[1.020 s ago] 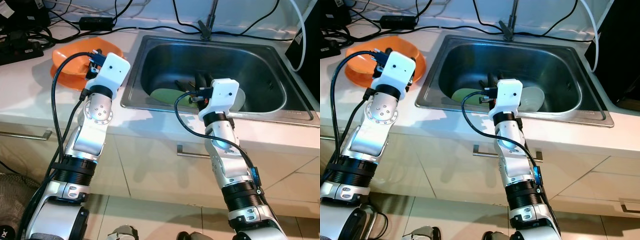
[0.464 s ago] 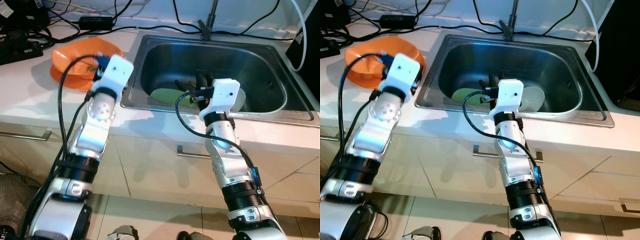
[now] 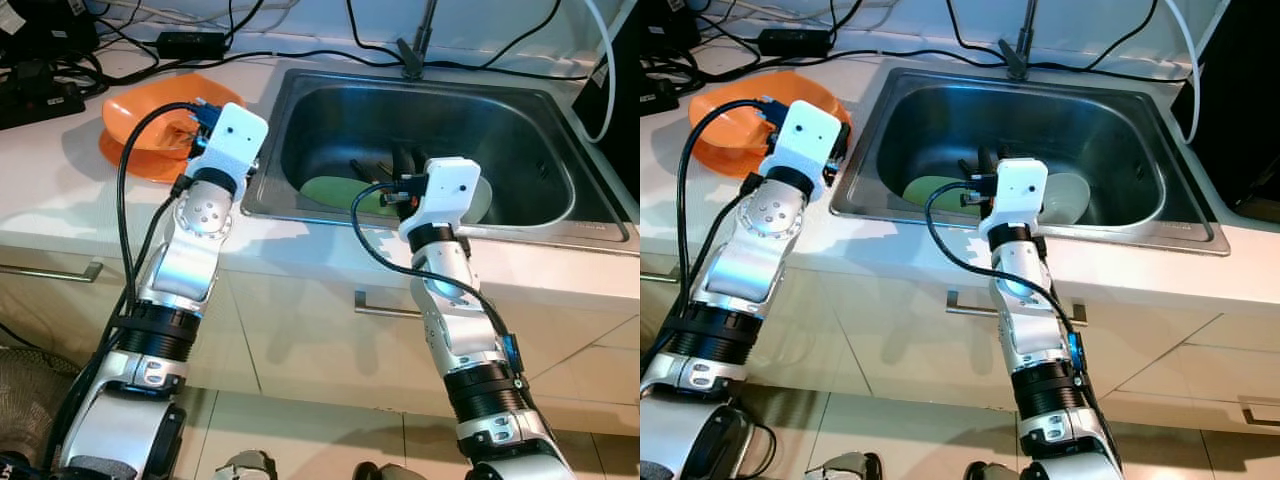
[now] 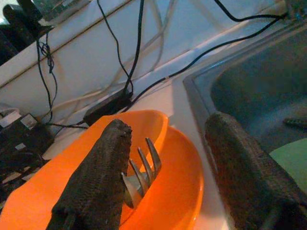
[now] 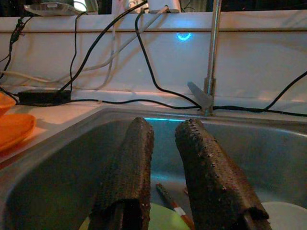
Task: Kitchen organization
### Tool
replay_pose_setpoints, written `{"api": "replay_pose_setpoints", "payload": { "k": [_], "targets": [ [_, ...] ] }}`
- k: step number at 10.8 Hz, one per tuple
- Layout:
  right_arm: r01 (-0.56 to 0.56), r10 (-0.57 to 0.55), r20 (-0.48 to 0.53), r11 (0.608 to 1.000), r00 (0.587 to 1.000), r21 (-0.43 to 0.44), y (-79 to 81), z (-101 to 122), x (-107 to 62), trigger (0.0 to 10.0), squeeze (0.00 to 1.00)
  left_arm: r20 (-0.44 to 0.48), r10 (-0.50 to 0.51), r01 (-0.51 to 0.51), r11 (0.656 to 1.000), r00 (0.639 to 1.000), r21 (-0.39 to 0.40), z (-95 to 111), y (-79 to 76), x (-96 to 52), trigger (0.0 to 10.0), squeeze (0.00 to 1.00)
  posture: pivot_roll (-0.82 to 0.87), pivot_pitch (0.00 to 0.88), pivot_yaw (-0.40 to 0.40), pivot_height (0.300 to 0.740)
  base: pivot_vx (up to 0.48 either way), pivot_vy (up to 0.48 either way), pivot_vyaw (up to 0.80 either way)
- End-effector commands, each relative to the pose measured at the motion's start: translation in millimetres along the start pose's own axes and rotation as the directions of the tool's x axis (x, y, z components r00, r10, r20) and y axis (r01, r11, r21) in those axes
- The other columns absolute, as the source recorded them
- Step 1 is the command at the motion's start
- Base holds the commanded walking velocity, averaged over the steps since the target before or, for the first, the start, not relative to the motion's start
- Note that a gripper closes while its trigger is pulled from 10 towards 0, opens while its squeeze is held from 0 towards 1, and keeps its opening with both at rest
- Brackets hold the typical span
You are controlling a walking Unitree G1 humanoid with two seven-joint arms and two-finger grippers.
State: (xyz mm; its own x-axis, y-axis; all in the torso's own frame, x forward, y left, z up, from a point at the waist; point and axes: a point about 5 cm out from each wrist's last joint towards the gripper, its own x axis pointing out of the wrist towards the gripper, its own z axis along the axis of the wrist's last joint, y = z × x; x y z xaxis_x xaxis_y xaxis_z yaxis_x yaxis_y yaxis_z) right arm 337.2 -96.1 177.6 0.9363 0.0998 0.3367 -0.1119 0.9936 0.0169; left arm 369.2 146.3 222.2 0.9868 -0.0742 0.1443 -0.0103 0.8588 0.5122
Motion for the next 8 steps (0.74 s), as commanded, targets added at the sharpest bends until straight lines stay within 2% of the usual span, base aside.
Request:
{"api": "replay_pose_setpoints", "payload": {
  "k": [1,3,4,8],
  "targets": [
    [0.014,-0.014,-0.007,1.0,1.0,-0.004,-3.7,0.1,0.0,10.0,0.0,-0.019,-0.011,0.011,1.0,1.0,-0.012,0.9,-0.1,3.3,10.0,0.0,0.08,0.092,-0.037,0.74,0.0,0.0,0.0],
    [0.02,-0.02,-0.011,1.0,1.0,-0.001,-4.4,-0.7,-0.1,10.0,0.0,-0.035,-0.014,0.013,1.0,0.999,-0.022,-1.4,-0.7,4.3,2.0,0.0,0.08,0.09,-0.038,0.74,0.0,0.0,0.0],
    [0.022,-0.022,-0.013,1.0,1.0,0.0,-4.4,-0.9,0.0,10.0,0.0,-0.033,-0.015,0.014,1.0,0.999,-0.024,-0.2,-0.4,4.8,0.2,0.0,0.08,0.09,-0.037,0.74,0.0,0.0,0.0],
    [0.022,-0.022,-0.016,1.0,1.0,0.001,-3.5,-1.4,0.0,10.0,0.0,-0.013,-0.012,0.011,1.0,1.0,-0.022,6.2,1.6,5.9,0.0,0.0,0.08,0.089,-0.037,0.74,0.0,0.0,0.0]
  ]
}}
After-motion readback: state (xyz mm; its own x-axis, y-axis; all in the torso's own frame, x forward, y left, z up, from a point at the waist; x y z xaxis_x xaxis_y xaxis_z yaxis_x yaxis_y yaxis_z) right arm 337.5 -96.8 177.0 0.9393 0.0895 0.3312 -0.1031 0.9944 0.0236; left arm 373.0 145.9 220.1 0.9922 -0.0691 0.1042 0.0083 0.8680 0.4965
